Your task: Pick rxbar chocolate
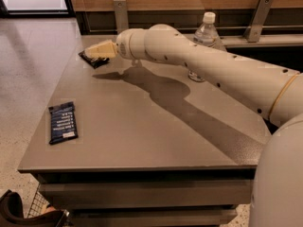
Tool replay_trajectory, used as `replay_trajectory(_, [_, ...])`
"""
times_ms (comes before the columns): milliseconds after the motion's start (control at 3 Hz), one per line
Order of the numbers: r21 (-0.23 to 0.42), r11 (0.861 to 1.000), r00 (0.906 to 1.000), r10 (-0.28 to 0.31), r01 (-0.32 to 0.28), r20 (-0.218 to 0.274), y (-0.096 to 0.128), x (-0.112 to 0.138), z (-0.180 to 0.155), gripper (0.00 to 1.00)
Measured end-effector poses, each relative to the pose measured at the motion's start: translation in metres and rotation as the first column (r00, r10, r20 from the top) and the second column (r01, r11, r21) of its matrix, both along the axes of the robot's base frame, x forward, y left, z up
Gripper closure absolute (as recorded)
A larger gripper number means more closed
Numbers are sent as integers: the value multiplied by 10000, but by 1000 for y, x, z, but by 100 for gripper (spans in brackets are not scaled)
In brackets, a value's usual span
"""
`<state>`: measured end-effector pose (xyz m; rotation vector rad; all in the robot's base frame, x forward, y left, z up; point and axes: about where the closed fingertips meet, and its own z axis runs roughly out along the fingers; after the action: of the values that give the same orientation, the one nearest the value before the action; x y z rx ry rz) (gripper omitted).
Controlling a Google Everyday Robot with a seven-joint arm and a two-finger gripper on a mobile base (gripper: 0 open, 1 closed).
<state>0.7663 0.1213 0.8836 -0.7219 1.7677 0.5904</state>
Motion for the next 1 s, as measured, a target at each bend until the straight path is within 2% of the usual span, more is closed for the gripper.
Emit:
replay_trajectory(333, [-333, 9994, 9976, 109, -132, -681, 11, 12, -32, 0])
replay_trajectory(667, [-459, 9987, 9956, 179, -222, -918, 21, 21, -53, 0])
replay_trajectory(1000, [-606, 9970, 9956, 430, -482, -838, 39, 33, -61, 0])
